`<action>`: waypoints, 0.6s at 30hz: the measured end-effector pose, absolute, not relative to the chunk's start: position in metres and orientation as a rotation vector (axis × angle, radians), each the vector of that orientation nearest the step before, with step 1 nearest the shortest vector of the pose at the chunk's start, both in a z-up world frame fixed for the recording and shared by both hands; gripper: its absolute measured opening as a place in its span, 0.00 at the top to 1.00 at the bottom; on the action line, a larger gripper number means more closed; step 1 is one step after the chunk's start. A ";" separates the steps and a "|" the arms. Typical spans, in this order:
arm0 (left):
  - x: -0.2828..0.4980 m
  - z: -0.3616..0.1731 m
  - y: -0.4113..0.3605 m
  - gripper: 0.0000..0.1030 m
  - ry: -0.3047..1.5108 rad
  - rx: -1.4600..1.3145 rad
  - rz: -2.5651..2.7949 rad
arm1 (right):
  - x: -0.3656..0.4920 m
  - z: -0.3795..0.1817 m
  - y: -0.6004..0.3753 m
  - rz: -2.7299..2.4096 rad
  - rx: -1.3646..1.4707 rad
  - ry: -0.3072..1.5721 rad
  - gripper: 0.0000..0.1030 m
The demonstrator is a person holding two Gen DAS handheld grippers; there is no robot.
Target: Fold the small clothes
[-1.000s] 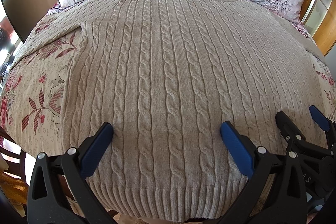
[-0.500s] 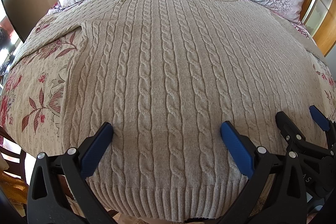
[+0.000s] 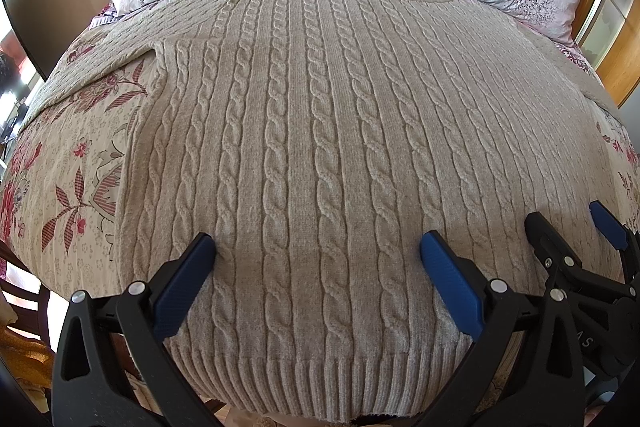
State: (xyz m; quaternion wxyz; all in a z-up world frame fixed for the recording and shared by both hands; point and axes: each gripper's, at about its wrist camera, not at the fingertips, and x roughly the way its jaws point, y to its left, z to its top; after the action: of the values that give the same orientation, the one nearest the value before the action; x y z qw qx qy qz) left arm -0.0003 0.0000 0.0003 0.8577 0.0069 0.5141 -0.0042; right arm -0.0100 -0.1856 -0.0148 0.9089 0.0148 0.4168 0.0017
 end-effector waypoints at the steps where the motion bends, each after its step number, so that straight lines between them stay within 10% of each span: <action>1: 0.000 0.000 0.000 0.02 1.080 0.014 -0.009 | -0.010 -0.014 -0.186 0.003 0.031 0.860 0.01; 18: 0.003 0.001 -0.003 0.02 1.099 0.021 -0.014 | -0.008 -0.017 -0.183 0.023 0.019 0.865 0.01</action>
State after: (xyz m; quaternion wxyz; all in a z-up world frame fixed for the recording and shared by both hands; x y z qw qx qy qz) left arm 0.0026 -0.0028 0.0008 0.8526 0.0102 0.5224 -0.0068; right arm -0.0078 -0.1827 -0.0171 0.9078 0.0093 0.4191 0.0113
